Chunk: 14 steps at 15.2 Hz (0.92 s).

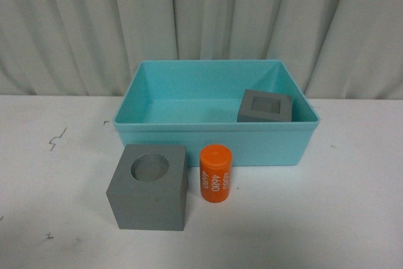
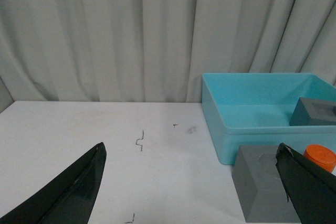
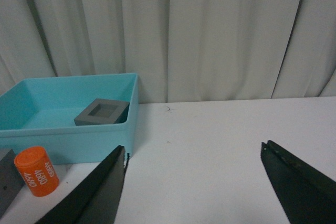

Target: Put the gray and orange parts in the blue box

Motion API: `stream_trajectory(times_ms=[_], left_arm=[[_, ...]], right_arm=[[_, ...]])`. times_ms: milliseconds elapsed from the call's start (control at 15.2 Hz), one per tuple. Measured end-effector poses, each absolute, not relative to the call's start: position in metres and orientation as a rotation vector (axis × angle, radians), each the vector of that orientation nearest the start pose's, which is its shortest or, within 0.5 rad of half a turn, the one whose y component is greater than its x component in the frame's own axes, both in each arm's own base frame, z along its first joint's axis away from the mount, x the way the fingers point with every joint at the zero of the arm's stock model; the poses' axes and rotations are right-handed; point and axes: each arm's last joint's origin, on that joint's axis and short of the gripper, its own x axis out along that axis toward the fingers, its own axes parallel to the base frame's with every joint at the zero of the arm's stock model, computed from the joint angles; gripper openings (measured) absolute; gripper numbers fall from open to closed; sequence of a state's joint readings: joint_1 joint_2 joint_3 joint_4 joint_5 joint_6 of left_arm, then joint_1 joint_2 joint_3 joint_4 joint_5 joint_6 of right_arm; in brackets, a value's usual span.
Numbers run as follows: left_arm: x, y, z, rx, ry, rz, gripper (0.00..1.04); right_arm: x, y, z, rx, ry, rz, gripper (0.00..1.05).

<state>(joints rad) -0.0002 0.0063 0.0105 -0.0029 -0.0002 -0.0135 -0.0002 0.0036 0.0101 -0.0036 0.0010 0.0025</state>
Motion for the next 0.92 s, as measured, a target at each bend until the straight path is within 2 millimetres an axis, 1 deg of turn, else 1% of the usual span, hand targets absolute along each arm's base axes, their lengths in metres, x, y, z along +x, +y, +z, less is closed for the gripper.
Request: stream_trajectory(times_ms=[66,131,197,263,328,394,460,526,591,657,788,920], left_arm=[[0.097,0.0,0.166,-0.014,-0.001,0.0,0.98],[0.097,0.0,0.166,-0.014,-0.001,0.0,0.98],[0.097,0.0,0.165,-0.024,0.041,0.005,0.98],[0.099,-0.003,0.168,-0.086,0.312,0.033,0.98],[0.109,-0.007,0.179,-0.13,0.421,0.031,0.98],[0.121,-0.012,0.192,-0.153,0.403,0.01,0.98],[0.138,-0.018,0.205,-0.159,0.37,-0.008,0.98],[0.156,-0.024,0.211,-0.159,0.359,-0.029,0.98],[0.179,-0.031,0.212,-0.155,0.374,-0.046,0.98],[0.205,-0.04,0.21,-0.151,0.404,-0.069,0.98],[0.248,-0.06,0.205,-0.156,0.459,-0.146,0.98],[0.281,-0.076,0.19,-0.144,0.552,-0.166,0.98]], right_arm=[[0.097,0.0,0.166,0.002,-0.003,-0.001,0.97],[0.097,0.0,0.166,0.002,-0.003,-0.001,0.99],[0.097,0.0,0.166,0.002,-0.003,-0.001,0.98],[0.097,0.0,0.166,0.003,-0.003,-0.002,0.98],[0.097,0.0,0.166,0.002,-0.003,0.0,0.98],[0.097,0.0,0.166,0.002,-0.003,-0.001,0.98],[0.097,0.0,0.166,0.002,-0.003,-0.001,0.98],[0.097,0.0,0.166,0.002,-0.003,0.0,0.98],[0.097,0.0,0.166,0.002,-0.003,0.0,0.98],[0.097,0.0,0.166,0.002,-0.003,0.0,0.98],[0.097,0.0,0.166,0.002,-0.003,-0.001,0.98],[0.097,0.0,0.166,0.002,-0.003,-0.001,0.98]])
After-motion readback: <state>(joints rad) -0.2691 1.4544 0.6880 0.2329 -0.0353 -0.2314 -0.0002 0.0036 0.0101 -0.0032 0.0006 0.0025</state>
